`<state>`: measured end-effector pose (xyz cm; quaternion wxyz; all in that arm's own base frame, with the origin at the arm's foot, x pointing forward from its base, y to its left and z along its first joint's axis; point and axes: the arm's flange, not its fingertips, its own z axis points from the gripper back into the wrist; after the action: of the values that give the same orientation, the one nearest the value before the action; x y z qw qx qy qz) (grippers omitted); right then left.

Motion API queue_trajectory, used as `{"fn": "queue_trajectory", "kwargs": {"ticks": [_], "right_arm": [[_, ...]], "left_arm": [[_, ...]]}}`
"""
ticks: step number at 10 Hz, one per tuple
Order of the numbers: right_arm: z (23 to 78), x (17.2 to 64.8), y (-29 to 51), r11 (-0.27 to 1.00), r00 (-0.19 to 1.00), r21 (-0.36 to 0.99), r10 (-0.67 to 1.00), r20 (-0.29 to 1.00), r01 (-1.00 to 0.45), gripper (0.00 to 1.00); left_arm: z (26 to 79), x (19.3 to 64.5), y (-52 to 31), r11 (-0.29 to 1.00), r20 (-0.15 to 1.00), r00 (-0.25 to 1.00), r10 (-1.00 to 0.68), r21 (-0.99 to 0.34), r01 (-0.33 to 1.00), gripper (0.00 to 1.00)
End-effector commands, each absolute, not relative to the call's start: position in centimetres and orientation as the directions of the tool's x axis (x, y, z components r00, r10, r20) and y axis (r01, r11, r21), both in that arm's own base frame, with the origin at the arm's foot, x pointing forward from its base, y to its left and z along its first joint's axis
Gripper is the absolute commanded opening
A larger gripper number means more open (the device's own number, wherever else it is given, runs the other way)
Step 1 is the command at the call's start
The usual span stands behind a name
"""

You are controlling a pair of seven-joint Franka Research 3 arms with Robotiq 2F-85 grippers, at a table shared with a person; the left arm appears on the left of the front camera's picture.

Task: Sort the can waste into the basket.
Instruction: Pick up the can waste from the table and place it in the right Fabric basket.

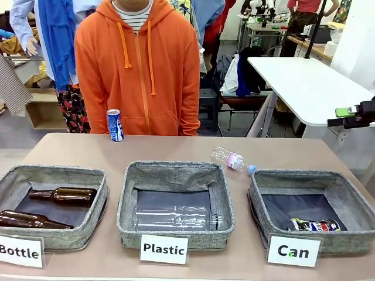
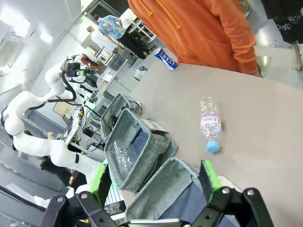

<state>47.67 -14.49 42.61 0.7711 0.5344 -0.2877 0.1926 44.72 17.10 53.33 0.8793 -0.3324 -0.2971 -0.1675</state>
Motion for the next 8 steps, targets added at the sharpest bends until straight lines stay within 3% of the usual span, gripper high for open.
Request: {"fn": "queue_trajectory", "kwargs": {"ticks": [1, 3, 5, 6, 7, 8], "right_arm": [[42.5, 47.2, -14.3, 0.372, 0.747, 0.692, 0.005, 0.665, -0.618, 1.0], [42.5, 47.2, -14.3, 0.372, 0.747, 0.692, 0.005, 0.665, -0.618, 1.0], [42.5, 47.2, -14.3, 0.372, 0.747, 0.692, 0.005, 0.665, -0.618, 1.0], [42.5, 47.2, -14.3, 0.372, 0.747, 0.692, 0.005, 0.665, -0.618, 1.0], [42.5, 47.2, -14.3, 0.372, 0.747, 0.692, 0.005, 0.665, -0.618, 1.0], [42.5, 47.2, -14.3, 0.372, 0.747, 0.692, 0.005, 0.665, -0.618, 1.0]], "left_arm": [[51.9, 49.4, 14.9, 0.739, 0.704, 0.66, -0.26, -0.295, 0.606, 1.0], [49.7, 54.2, 10.8, 0.712, 0.7, 0.567, -0.434, -0.118, 0.692, 1.0], [47.1, 57.6, 8.0, 0.562, 0.687, 0.424, -0.59, -0.028, 0.827, 1.0], [45.5, 59.3, 7.2, 0.478, 0.694, 0.404, -0.597, -0.097, 0.873, 1.0], [44.5, 60.6, 6.8, 0.439, 0.663, 0.483, -0.571, -0.251, 0.863, 1.0], [45.7, 57.9, 6.1, 0.556, 0.673, 0.448, -0.588, -0.065, 0.829, 1.0]]}}
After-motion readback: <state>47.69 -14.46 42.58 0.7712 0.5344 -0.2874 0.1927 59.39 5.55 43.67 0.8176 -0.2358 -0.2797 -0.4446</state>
